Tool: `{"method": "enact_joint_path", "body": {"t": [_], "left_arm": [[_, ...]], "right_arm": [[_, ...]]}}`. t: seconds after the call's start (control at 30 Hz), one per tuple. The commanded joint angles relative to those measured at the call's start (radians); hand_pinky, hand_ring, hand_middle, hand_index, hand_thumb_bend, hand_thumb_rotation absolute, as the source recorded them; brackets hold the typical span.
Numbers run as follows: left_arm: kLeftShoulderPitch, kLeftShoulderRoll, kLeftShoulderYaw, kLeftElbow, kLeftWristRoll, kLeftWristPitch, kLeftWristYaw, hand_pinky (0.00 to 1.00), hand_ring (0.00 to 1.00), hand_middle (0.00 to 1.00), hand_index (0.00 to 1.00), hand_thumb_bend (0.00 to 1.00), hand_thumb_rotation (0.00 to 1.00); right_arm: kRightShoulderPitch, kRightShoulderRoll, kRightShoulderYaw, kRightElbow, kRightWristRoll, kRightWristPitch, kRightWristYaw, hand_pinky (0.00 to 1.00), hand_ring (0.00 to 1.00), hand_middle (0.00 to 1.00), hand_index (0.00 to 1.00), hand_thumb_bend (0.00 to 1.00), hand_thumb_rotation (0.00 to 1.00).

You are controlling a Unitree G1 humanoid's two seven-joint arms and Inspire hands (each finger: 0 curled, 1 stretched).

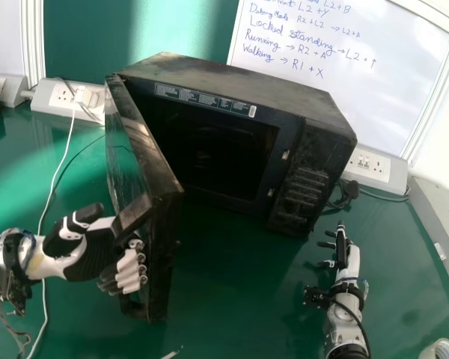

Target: Open the door of oven

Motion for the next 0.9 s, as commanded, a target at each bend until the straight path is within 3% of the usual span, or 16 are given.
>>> {"method": "enact_joint_path", "body": {"t": [0.0,0.2,0.27,0.43,0.53,0.67,0.87], "left_arm": [[-0.154,0.013,0.309,-0.026,-0.233,-0.217,0.203,0.0,0.03,0.08,0.1,0.89,0.91],[-0.135,-0.002,0.352,-0.082,-0.196,-0.339,0.267,0.0,0.03,0.08,0.1,0.98,0.94],[-0.142,0.004,0.371,-0.084,-0.218,-0.354,0.264,0.0,0.02,0.07,0.1,1.0,0.97],[-0.163,0.011,0.415,-0.106,-0.266,-0.376,0.283,0.0,0.01,0.06,0.12,0.99,0.8],[-0.16,0.002,0.446,-0.125,-0.28,-0.389,0.323,0.0,0.02,0.08,0.14,0.99,0.8],[-0.168,-0.022,0.487,-0.124,-0.322,-0.396,0.389,0.0,0.01,0.05,0.09,0.99,0.72],[-0.173,0.048,0.563,-0.009,-0.366,-0.387,0.354,0.0,0.0,0.04,0.08,0.97,0.75]], "right_arm": [[-0.003,-0.01,-0.005,0.017,0.003,0.021,0.001,0.24,0.3,0.43,0.62,0.7,1.0],[0.003,-0.017,-0.01,0.017,0.007,0.013,0.012,0.23,0.29,0.43,0.6,0.71,1.0],[0.003,-0.021,-0.01,0.018,0.006,0.014,0.012,0.24,0.3,0.43,0.6,0.72,1.0],[0.004,-0.022,-0.004,0.019,-0.001,0.026,-0.003,0.24,0.29,0.43,0.62,0.67,1.0],[0.005,-0.021,-0.004,0.019,-0.001,0.024,-0.005,0.24,0.29,0.43,0.62,0.66,1.0],[0.005,-0.021,0.002,0.018,-0.007,0.019,-0.011,0.23,0.28,0.42,0.61,0.63,1.0],[0.008,-0.023,0.005,0.017,-0.013,0.011,-0.013,0.23,0.28,0.42,0.61,0.65,1.0]]}}
